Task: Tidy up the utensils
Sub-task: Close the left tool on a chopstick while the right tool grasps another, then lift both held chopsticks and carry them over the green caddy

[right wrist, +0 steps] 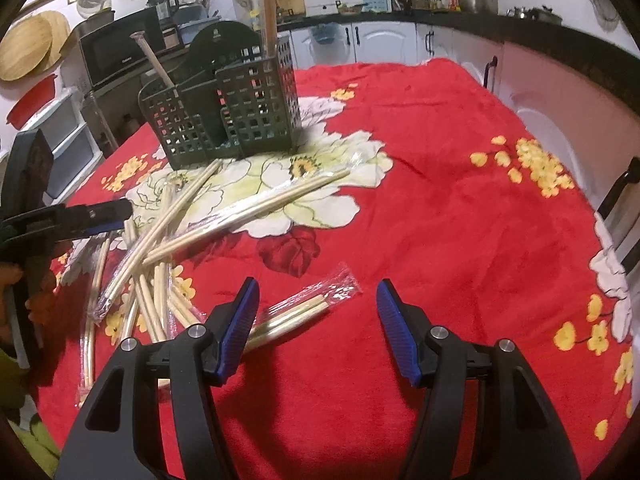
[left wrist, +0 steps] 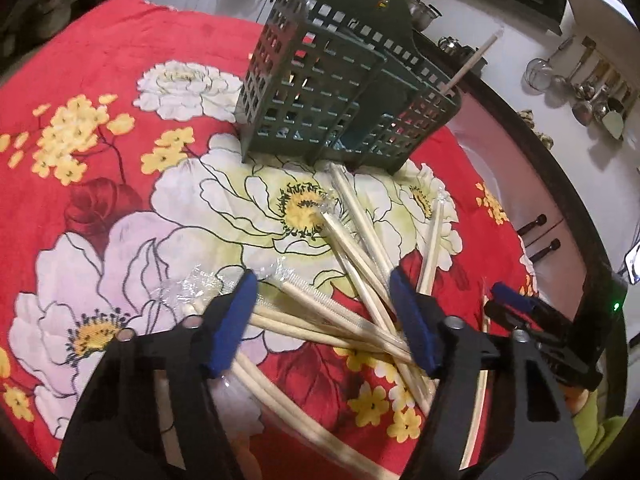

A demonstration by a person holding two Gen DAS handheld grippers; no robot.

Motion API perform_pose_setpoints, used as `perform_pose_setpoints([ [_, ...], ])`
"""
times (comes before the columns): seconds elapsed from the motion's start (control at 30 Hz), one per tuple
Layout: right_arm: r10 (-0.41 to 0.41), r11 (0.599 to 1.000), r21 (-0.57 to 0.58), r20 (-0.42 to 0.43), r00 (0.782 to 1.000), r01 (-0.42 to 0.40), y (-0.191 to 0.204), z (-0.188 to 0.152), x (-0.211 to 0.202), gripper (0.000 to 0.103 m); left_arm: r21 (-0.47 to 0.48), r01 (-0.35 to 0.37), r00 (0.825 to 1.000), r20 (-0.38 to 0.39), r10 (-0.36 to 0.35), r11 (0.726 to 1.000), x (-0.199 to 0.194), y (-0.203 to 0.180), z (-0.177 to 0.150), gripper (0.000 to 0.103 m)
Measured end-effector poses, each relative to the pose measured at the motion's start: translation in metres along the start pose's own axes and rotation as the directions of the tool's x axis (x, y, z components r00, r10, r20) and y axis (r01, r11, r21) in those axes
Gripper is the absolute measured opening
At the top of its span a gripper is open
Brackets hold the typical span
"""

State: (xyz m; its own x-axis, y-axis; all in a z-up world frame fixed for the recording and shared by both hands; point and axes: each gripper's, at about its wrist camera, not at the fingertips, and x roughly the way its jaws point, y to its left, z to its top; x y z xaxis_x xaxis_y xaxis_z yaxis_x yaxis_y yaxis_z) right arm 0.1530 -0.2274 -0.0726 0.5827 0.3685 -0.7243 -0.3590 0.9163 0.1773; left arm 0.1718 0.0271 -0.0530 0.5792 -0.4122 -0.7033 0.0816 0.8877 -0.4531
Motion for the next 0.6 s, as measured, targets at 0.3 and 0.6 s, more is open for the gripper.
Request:
perform_pose_setpoints([
  [0.3, 0.036, 0.989, 0.146, -0.026, 0.999, -0.032, -0.022, 0.001, 0.010, 0.039, -0.015, -0.017, 1.000, -0.008, 0.016, 1.000, 0.007, 0.009, 0.004, 0.029],
  [0.6, 0.027, 0.985, 0.168, 0.010, 1.000, -0.029, -0.026, 0.001, 0.004, 0.003, -0.023, -0.001, 1.000, 0.005, 0.001, 1.000, 0.000, 0.011, 0.004, 0.016],
])
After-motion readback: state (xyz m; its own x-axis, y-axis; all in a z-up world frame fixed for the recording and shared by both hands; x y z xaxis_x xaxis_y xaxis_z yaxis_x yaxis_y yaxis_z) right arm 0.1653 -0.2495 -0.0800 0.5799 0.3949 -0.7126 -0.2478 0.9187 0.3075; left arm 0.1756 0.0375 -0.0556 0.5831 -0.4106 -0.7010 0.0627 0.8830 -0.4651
